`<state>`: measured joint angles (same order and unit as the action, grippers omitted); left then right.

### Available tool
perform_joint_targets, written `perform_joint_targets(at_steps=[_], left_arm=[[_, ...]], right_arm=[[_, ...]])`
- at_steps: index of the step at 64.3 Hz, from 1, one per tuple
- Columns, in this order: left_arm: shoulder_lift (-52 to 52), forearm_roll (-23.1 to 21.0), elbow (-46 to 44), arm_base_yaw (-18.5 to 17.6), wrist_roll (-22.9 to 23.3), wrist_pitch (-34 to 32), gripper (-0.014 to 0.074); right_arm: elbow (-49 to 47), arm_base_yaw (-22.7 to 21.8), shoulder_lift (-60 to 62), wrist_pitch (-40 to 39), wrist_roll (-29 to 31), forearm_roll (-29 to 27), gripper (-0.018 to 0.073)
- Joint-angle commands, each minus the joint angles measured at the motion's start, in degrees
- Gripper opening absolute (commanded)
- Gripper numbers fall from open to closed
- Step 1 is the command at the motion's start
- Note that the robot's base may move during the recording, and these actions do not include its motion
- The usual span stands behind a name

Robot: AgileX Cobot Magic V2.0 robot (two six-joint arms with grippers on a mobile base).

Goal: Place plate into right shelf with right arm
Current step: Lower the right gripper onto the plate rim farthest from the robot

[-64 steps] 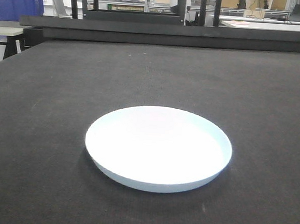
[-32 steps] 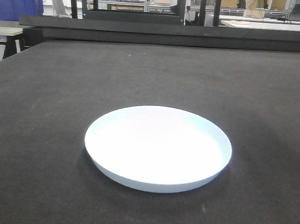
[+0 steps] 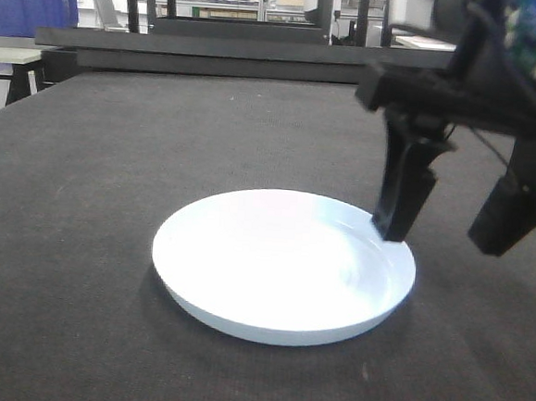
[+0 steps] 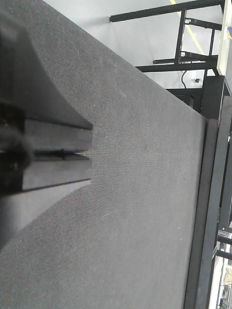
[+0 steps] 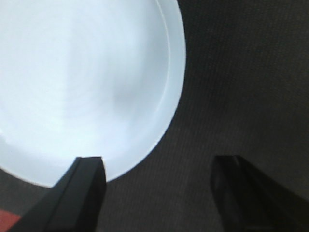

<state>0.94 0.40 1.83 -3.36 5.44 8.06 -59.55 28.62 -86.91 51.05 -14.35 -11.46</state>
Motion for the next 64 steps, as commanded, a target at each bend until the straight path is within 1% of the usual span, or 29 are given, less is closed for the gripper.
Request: perform_joint_targets(at_steps=[1,12,25,37,48,64], left_arm=[[0.4,0.0,0.5,-0.1,0.3,-5.0,-0.0047],[0.4,0.0,0.5,-0.1,0.3,-5.0,-0.0047],[0.4,0.0,0.5,-0.1,0.3,-5.0,-0.0047],[0.4,0.0,0.5,-0.1,0.3,-5.0,-0.0047],[0.4,0.0,0.5,-0.1,0.3,-5.0,-0.0047],[0.4,0.0,0.5,-0.1,0.3,-5.0,-0.0047]], right_arm=[[-2.0,0.0,-0.1,-2.5,-1.0,-1.1,0.0601],[-2.0,0.0,-3.1,-4.4,-2.8,-1.4,0.0601],[-2.0,0.0,-4.2,-6.7,-2.8,-2.2,0.0601],[-2.0,0.0,-5.7,-7.1,-2.8,-4.0,0.0596],[-2.0,0.0,-6.3,-7.1,-2.8,-4.1,0.0503],[-2.0,-0.5,-6.3,-6.2,-2.8,-3.7,0.0258]])
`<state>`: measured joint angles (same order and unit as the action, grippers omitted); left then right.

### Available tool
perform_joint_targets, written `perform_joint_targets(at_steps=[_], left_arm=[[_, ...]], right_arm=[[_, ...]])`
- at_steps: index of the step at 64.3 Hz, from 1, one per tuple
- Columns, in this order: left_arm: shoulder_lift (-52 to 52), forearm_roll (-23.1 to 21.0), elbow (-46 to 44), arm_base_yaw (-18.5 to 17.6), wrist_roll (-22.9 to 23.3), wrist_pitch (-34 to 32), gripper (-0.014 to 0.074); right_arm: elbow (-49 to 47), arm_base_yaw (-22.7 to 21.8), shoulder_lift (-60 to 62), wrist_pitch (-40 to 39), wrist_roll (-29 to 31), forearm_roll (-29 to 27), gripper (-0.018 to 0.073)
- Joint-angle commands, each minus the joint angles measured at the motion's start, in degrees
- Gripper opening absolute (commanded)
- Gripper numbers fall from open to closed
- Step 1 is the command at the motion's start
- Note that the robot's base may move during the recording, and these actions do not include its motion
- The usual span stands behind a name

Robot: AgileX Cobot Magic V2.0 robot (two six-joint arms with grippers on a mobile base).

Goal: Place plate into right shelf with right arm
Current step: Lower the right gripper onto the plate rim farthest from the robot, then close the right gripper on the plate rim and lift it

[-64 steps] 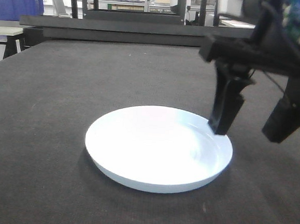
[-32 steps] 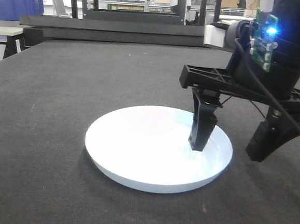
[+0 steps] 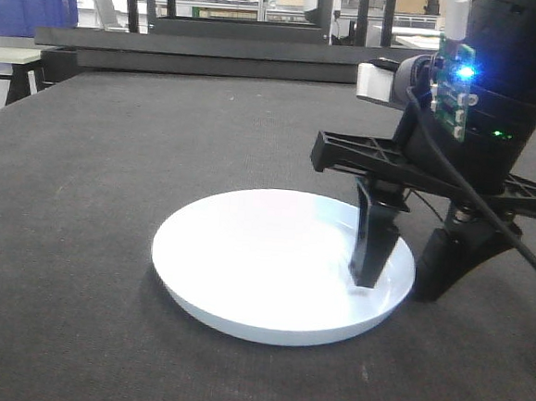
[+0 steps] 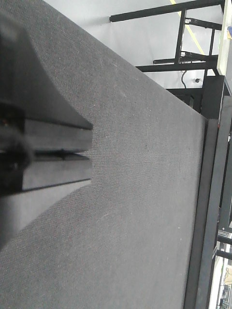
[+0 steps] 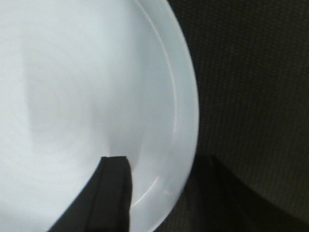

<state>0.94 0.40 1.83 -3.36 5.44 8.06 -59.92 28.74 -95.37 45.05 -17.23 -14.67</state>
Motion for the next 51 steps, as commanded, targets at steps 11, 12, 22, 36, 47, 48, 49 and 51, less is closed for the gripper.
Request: perform_joint_targets(at_steps=[11,12,22,36,47,48,49,51], left_arm=[[0.4,0.0,0.5,-0.1,0.3,-5.0,-0.0047],[0.4,0.0,0.5,-0.1,0.3,-5.0,-0.0047],[0.4,0.0,0.5,-0.1,0.3,-5.0,-0.0047],[0.4,0.0,0.5,-0.1,0.3,-5.0,-0.0047],[0.4,0.0,0.5,-0.1,0.3,-5.0,-0.0047],[0.4,0.0,0.5,-0.1,0.3,-5.0,-0.0047],[0.4,0.0,0.5,-0.1,0.3,-5.0,-0.0047],[0.4,0.0,0.5,-0.1,0.3,-5.0,-0.0047]], right_arm=[[-1.7,-1.6,2.1,0.2,0.1,1.4,0.0101],[-1.7,-1.6,2.1,0.3,0.1,1.6,0.009],[-1.9,-1.9,2.3,0.8,0.1,3.8,0.007],[-3.1,-1.9,5.7,0.8,0.1,7.8,0.007],[-4.2,-1.9,12.2,0.7,0.1,10.0,0.007],[-4.2,-1.9,13.2,0.6,0.1,10.1,0.007],[-4.2,-1.9,13.9,0.6,0.1,10.2,0.007],[-4.2,-1.9,15.8,0.6,0.1,10.4,0.007]])
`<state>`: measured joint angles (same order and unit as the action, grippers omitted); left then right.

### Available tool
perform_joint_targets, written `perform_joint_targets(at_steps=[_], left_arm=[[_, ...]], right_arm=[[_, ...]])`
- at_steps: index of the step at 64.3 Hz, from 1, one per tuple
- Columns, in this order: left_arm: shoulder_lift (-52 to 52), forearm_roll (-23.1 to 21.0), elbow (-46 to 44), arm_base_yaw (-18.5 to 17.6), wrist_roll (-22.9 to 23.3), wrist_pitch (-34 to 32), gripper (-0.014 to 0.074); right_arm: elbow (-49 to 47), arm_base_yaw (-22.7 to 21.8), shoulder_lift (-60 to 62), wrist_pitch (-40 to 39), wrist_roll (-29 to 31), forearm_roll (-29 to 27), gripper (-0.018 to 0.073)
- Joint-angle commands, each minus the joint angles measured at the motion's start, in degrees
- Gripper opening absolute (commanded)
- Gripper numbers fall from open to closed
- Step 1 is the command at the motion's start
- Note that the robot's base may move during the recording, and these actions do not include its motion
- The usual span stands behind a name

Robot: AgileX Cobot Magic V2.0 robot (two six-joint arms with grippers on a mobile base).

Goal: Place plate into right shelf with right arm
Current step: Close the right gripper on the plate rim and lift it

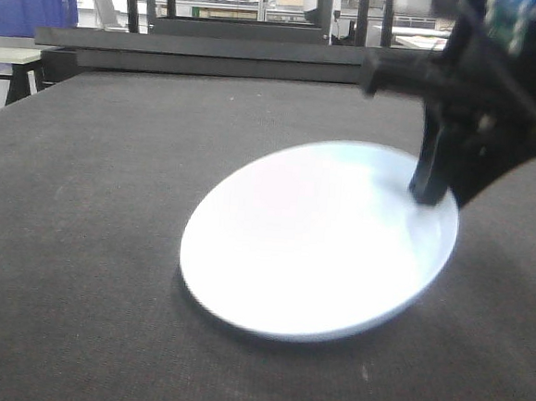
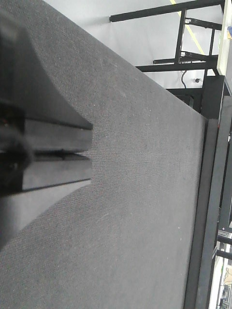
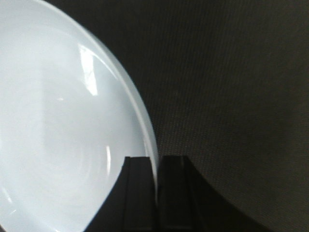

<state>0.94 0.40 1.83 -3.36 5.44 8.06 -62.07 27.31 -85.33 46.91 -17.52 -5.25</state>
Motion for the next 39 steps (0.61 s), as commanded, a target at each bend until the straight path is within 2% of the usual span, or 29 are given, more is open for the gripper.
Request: perform_joint_targets(at_steps=[1,13,39], left_arm=[[0.4,0.0,0.5,-0.1,0.3,-5.0,-0.0047],[0.4,0.0,0.5,-0.1,0.3,-5.0,-0.0047],[0.4,0.0,0.5,-0.1,0.3,-5.0,-0.0047]], right_arm=[[-2.1,-0.5,7.0,-1.2,0.4,1.1,0.007],[-2.1,-0.5,18.5,-2.6,0.4,2.8,0.007],[2.9,-0.5,49.3,-11.6,0.4,6.3,0.007]])
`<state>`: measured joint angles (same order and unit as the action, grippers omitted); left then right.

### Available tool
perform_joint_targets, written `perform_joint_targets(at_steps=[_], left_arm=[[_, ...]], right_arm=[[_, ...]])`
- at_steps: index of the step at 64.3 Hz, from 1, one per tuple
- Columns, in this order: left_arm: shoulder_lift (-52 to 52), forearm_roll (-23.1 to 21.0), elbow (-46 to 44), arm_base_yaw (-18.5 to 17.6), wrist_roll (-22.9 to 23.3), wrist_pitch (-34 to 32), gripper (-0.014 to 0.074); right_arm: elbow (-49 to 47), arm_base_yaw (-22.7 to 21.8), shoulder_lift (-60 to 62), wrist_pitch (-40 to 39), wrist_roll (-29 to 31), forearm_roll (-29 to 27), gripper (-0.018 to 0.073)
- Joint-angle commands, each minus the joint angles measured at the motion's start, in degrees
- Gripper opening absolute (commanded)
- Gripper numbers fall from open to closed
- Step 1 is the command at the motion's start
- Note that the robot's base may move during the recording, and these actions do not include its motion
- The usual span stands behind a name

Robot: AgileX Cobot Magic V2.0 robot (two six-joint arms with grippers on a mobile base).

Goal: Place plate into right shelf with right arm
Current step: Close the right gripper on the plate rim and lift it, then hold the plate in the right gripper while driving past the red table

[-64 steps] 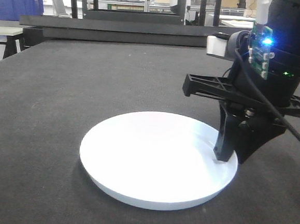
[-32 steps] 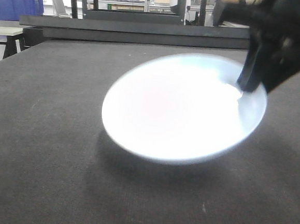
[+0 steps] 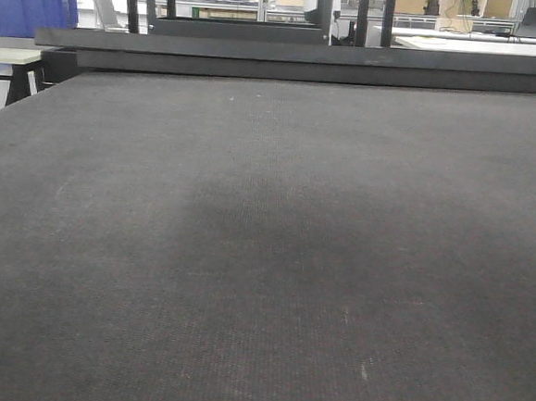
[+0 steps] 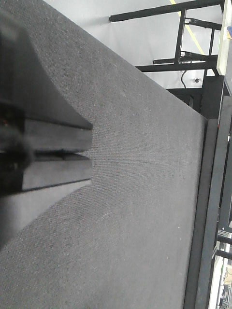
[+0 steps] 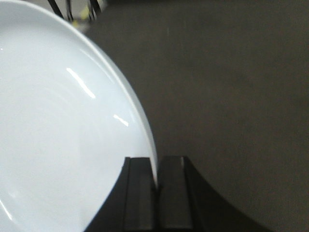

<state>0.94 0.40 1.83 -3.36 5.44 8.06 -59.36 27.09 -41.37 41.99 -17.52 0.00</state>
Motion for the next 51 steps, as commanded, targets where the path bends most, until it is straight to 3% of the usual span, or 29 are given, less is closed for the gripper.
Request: perform_joint_targets(at_steps=[1,20,51], left_arm=[[0.4,0.0,0.5,-0.1,0.3,-5.0,-0.0047],[0.4,0.0,0.5,-0.1,0.3,-5.0,-0.0047],[0.4,0.0,0.5,-0.1,0.3,-5.0,-0.0047]], right_arm=[[0.6,-0.2,6.4,-7.0,0.4,1.0,0.007],[8.9,-0.2,21.0,-16.0,0.4,1.5,0.007],[9.6,-0.2,22.0,-15.6,0.4,1.5,0.007]])
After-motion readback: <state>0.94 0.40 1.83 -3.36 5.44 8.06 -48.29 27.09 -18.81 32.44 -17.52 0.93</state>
